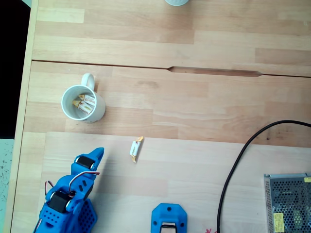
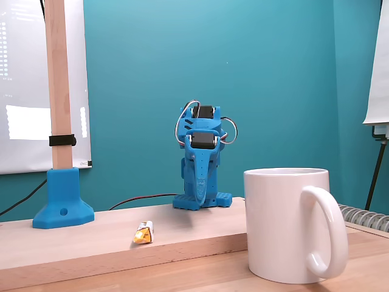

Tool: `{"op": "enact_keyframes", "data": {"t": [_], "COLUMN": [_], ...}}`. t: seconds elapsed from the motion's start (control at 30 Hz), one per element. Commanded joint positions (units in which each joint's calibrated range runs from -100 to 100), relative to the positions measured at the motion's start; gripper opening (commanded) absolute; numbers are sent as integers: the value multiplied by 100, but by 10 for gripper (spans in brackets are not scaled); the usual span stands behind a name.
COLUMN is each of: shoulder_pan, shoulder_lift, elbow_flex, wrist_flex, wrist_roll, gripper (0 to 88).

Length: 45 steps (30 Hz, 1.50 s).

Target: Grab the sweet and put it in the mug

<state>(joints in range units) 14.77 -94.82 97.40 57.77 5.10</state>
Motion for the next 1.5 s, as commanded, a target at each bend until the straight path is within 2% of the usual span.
{"op": "enact_keyframes", "data": {"t": [0.0,1.47], "shoulder_pan": [-54,-54], "shoulder_lift": [-53,-19], "elbow_flex": [-70,-418], "wrist_flex": [-92,-92], "wrist_roll": [-20,-15], "gripper": [32,35]}}
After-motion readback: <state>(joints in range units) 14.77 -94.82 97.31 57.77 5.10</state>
